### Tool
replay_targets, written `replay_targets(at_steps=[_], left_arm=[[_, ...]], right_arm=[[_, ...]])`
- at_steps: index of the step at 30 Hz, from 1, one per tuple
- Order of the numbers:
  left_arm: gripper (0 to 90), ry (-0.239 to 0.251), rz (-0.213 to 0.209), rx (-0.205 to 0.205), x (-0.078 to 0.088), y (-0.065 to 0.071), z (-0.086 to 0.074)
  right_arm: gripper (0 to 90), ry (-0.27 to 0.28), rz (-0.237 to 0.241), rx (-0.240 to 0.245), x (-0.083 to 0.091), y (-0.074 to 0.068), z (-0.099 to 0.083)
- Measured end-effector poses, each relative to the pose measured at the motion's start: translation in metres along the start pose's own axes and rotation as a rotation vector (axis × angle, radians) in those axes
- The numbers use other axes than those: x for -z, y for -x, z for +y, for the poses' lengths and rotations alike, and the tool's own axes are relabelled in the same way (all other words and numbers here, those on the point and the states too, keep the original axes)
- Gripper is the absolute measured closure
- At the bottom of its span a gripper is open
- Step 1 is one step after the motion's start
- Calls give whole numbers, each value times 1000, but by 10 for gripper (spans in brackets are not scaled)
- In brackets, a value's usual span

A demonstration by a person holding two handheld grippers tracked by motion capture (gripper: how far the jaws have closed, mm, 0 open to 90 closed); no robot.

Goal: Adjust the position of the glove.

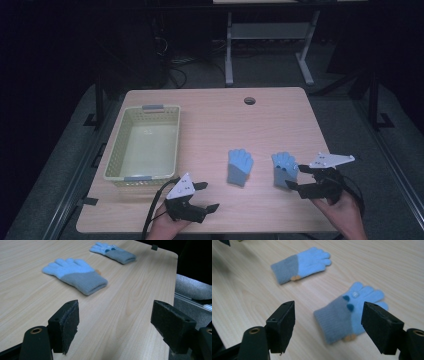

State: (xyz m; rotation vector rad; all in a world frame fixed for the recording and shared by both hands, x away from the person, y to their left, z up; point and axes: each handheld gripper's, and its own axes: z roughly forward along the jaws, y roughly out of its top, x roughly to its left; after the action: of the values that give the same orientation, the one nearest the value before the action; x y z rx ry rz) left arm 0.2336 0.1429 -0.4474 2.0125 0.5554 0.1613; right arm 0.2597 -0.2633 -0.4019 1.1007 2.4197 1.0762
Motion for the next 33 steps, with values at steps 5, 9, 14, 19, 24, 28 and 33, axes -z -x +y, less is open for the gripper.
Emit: replay_targets(at_steps=[5,9,14,19,24,28,33], left_arm=[[222,12,2,-5,1,0,1],[222,6,-2,-3,0,1,1],[222,7,1,-5,0,2,1],[222,7,0,0,-1,2,1],[222,6,-3,-2,-1,2,1],[222,9,2,0,0,1,1],[222,5,7,4,0,0,1]], right_arm=[[290,-28,-5,4,-7,8,10],[324,-57,-6,-4,-17,20,15],[380,-95,-5,-24,-30,34,18],[415,-167,-12,-38,-47,43,19],[476,-248,-17,-19,-65,45,17],[518,-284,-14,-12,-73,45,14],[551,-322,-24,-5,-78,46,12]])
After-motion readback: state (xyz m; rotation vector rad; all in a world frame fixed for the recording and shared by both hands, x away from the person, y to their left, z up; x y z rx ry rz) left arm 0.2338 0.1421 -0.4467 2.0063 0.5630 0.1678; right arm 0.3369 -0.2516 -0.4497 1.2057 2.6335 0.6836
